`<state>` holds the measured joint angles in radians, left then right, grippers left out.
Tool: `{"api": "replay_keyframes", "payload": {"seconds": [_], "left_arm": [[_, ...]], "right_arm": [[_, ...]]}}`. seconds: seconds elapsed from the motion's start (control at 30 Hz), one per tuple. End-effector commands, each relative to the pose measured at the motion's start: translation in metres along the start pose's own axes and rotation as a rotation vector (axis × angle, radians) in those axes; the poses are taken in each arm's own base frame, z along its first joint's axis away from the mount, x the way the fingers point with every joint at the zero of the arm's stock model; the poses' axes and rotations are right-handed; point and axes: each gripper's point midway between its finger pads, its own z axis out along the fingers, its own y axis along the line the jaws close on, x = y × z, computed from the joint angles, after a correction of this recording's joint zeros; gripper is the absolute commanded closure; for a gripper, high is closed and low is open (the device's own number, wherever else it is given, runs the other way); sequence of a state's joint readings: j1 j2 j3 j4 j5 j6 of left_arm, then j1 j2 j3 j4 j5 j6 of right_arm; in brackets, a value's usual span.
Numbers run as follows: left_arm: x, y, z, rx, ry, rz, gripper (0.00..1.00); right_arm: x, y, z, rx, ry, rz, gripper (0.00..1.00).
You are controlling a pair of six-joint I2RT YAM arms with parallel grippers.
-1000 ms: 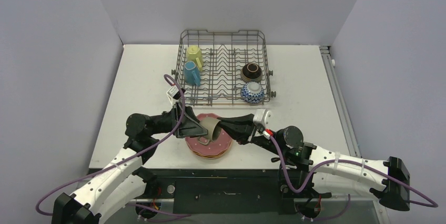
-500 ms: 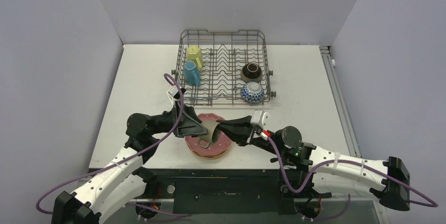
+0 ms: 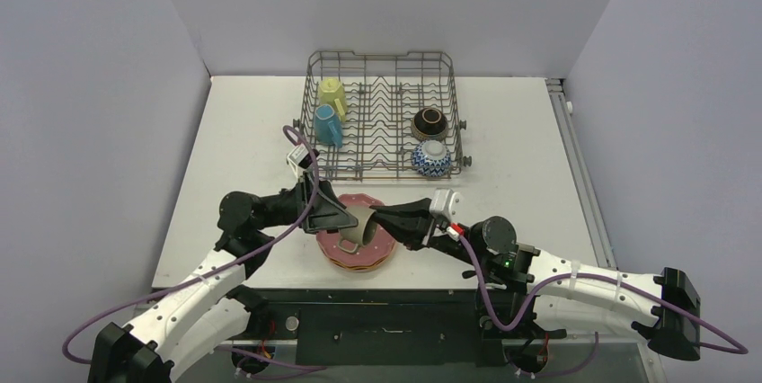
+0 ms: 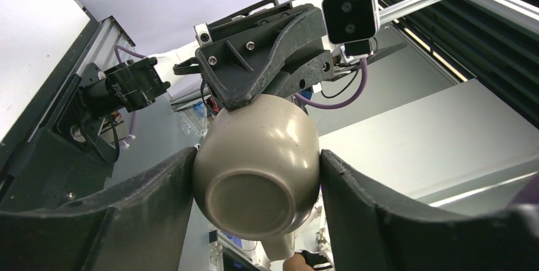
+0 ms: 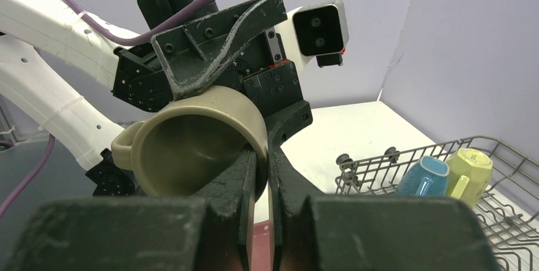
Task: Load the mixed dishes into the dish rack
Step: Pick up the cup at the center of the board.
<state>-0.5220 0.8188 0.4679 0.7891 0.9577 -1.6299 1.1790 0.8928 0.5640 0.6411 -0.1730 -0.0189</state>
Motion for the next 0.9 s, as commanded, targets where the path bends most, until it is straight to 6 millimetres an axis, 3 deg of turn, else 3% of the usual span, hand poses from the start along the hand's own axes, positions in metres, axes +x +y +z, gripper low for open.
{"api": "replay_keyframes", "payload": {"seconds": [0.0,0.3,0.4,0.67,0.87], "left_arm": [[-0.002,-0.021,0.002,0.065,-0.008,0.087,0.46],[-0.004,-0.024,0.004,0.075,0.001,0.094,0.99],[-0.005,-0.023,0.005,0.071,-0.004,0.104,1.0],[-0.015,-0.013,0.008,0.007,-0.037,0.125,1.0],[-0.031,0.003,0.007,-0.092,-0.082,0.154,1.0]], "right_arm": [[-0.005,0.003,0.0,-0.015,-0.035,-0.011,1.0],[-0.003,-0.006,-0.005,0.038,-0.026,0.002,1.0],[-0.004,-0.009,-0.008,0.056,-0.018,0.013,0.95],[-0.013,-0.013,-0.021,0.08,-0.013,0.017,0.68],[-0.014,-0.02,-0.038,0.127,0.002,0.018,0.62]]}}
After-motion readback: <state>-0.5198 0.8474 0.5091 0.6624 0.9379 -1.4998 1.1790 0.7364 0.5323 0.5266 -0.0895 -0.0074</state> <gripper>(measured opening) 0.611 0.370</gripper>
